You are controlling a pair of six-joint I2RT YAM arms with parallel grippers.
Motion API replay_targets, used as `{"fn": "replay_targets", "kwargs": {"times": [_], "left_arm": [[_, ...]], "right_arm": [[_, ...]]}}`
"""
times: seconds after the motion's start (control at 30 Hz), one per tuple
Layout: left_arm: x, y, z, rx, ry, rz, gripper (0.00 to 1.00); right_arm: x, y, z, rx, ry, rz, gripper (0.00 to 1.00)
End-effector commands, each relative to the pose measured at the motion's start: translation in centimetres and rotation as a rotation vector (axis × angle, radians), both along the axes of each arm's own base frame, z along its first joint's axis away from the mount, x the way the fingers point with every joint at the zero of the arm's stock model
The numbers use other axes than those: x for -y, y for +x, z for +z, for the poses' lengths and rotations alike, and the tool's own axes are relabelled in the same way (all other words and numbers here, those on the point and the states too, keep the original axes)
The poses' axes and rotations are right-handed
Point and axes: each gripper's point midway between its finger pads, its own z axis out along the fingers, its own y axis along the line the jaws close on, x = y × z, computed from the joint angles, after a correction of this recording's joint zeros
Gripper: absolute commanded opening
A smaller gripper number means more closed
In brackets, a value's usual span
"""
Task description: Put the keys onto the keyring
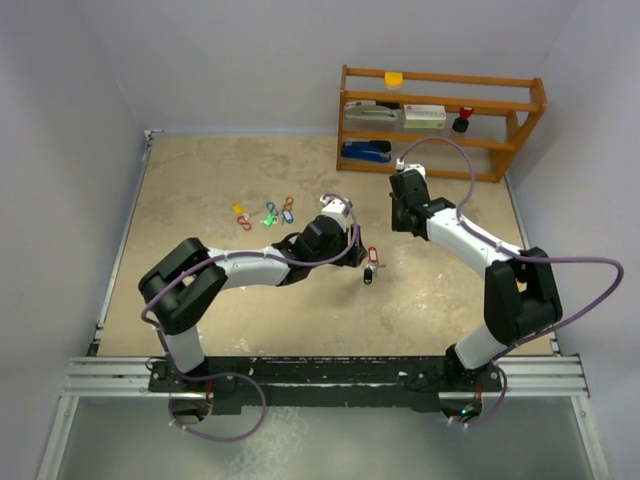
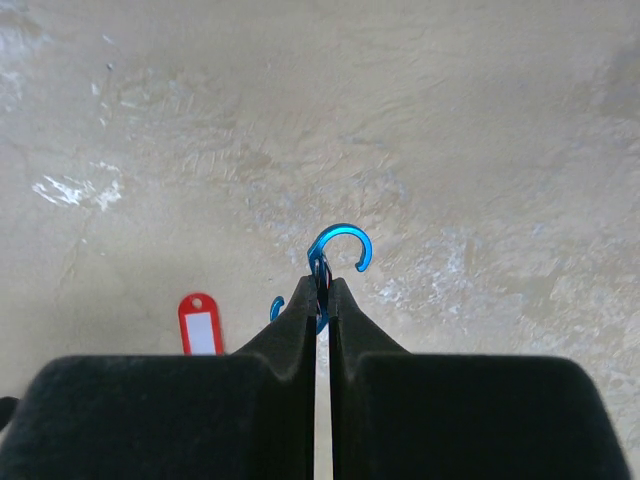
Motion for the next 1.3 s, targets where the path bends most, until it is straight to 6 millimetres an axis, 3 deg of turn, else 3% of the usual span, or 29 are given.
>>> {"fn": "replay_targets", "kwargs": {"times": [0.0, 0.57, 1.27], "left_arm": [[2.2, -0.7, 0.8, 0.072, -0.01, -0.071, 0.6], [4.1, -1.1, -2.1, 0.038, 0.056, -0.106, 0.57], [5.2, 0.0, -3.0, 0.144, 0.154, -0.134, 0.5]], "right_arm": [[-0.3, 1.7, 3.7, 0.112, 0.063, -0.021, 0.0], [-0.3, 1.6, 3.6, 0.114, 0.07, -0.001, 0.0], [0.1, 1.6, 3.6, 0.126, 0.073, 0.004, 0.0]]}}
